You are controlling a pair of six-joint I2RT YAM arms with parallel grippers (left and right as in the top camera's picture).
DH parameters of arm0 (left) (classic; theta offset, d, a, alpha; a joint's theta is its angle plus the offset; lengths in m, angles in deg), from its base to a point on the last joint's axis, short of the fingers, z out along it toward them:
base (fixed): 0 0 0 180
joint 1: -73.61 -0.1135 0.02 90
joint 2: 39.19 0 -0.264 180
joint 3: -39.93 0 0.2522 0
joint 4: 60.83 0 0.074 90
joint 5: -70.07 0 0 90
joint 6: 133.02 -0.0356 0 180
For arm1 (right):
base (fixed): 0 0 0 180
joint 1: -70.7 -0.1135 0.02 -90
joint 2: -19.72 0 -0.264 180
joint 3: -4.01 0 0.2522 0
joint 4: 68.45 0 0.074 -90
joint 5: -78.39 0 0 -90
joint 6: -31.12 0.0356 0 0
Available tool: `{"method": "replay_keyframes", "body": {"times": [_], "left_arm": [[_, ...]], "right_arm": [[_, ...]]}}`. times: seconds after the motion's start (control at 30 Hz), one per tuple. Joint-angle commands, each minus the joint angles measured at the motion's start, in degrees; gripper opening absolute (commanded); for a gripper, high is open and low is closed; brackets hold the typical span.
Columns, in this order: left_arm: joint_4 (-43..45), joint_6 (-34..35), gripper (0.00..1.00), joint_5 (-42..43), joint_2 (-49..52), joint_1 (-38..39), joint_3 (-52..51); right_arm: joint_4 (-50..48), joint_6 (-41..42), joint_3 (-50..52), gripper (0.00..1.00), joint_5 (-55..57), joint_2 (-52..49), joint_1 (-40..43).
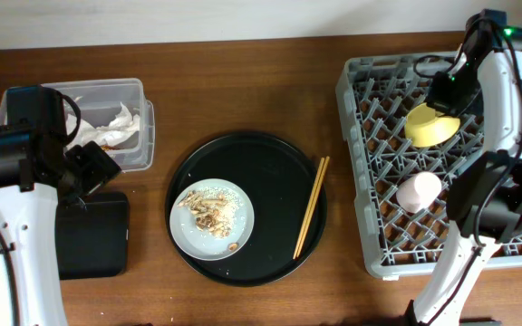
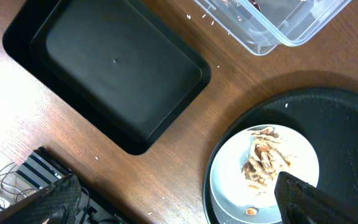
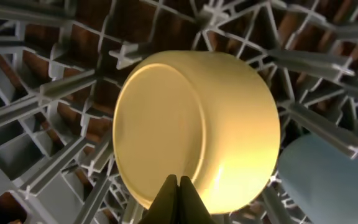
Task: Sort waste into correct bins and load items into the dishwasher rack
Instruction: 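Lower the yellow bowl upside down in the rack and release it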
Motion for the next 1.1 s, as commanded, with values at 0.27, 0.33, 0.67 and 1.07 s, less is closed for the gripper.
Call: {"method": "replay_keyframes", "body": {"times": [0.27,0.33,0.67,1.07], "left_arm": [[0.02,0.57,0.99,-0.66,-0.24,-0.2,0.39],[0.0,0.59,0.99,-0.66,-0.24,-0.2,0.39],[0.0,0.59,0.99,-0.66,-0.24,-0.2,0.39],[0.0,0.59,0.99,-0.66,-0.24,-0.2,0.39]], "right_arm": [[5.88,11.58,-0.74,0.04,16.0,0.94,0.11],[6.29,12.09,-0.81,0.04,16.52,1.92,0.11],[3.15,-5.22,-10.69,0.04,-10.16,1.99,-0.2],[3.3,3.93,-4.2,0.04,0.92,-1.36,-0.22]]}}
